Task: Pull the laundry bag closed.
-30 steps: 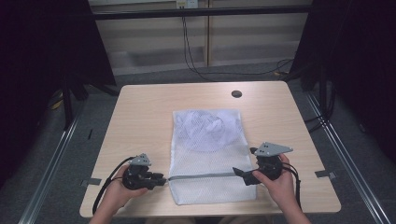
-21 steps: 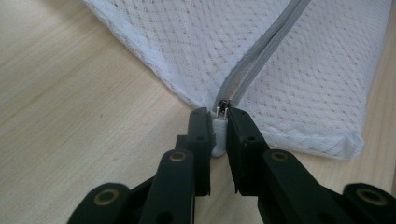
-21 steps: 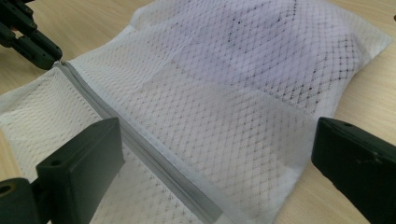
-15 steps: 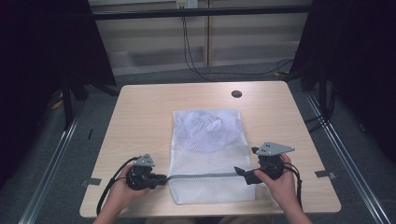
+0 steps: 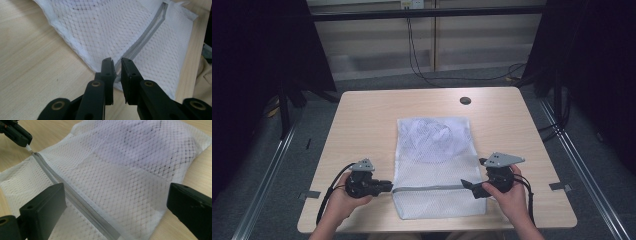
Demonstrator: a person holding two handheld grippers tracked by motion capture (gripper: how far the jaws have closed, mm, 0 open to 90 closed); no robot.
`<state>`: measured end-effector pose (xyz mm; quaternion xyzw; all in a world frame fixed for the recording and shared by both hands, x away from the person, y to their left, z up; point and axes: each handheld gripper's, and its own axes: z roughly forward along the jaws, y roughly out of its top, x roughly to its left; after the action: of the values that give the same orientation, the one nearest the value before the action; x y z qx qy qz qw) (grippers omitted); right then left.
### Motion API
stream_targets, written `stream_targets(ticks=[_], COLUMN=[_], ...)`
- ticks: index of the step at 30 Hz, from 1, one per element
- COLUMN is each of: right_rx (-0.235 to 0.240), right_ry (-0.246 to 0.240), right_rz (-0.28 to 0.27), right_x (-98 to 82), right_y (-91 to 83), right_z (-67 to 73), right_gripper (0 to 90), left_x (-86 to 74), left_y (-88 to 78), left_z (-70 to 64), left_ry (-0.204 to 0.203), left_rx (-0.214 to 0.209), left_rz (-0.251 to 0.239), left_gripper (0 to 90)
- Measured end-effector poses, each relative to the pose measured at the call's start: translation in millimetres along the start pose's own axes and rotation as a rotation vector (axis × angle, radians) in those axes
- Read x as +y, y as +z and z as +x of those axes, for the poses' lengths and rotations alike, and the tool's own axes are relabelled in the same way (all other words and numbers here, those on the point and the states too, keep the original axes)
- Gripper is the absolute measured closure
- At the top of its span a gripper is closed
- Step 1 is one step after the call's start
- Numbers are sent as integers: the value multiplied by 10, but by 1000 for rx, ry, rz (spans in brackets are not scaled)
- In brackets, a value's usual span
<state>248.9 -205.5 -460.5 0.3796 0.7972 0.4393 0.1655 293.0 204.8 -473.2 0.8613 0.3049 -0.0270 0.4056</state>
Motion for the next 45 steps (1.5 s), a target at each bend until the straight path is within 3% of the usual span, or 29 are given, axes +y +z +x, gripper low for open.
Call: stream_targets(ticks=[13,15,17,19,21,23,27,29,40,45], right_rx=[3,6,13,23,30,49,71,108,137,148], right_ry=[1,3,4,6,3,-3,-18,-13,-19,-20], right_rz=[0,0,-1,5,8,-2,-10,-24,-8,-10], right_x=[-8,-9,-9,-1,7,58,128,196,333,390], right_y=[0,-1,7,46,63,126,215,312,588,687], right_z=[4,11,19,46,61,128,219,298,515,606], right_gripper=[21,21,21,21,21,19,14,14,64,90], left_x=[111,110,113,118,123,117,80,61,-38,-63], left_y=[238,272,264,227,171,125,61,28,-106,-125], left_z=[-75,-92,-103,-103,-97,-97,-83,-67,-28,-32], left_ry=[26,33,11,-13,-36,-39,-31,-27,-49,-36], left_rx=[-15,-13,-23,-28,-26,-7,33,56,150,166], left_rz=[33,46,42,13,-13,-22,-18,-9,-11,4], left_gripper=[800,721,687,604,579,514,474,408,247,211])
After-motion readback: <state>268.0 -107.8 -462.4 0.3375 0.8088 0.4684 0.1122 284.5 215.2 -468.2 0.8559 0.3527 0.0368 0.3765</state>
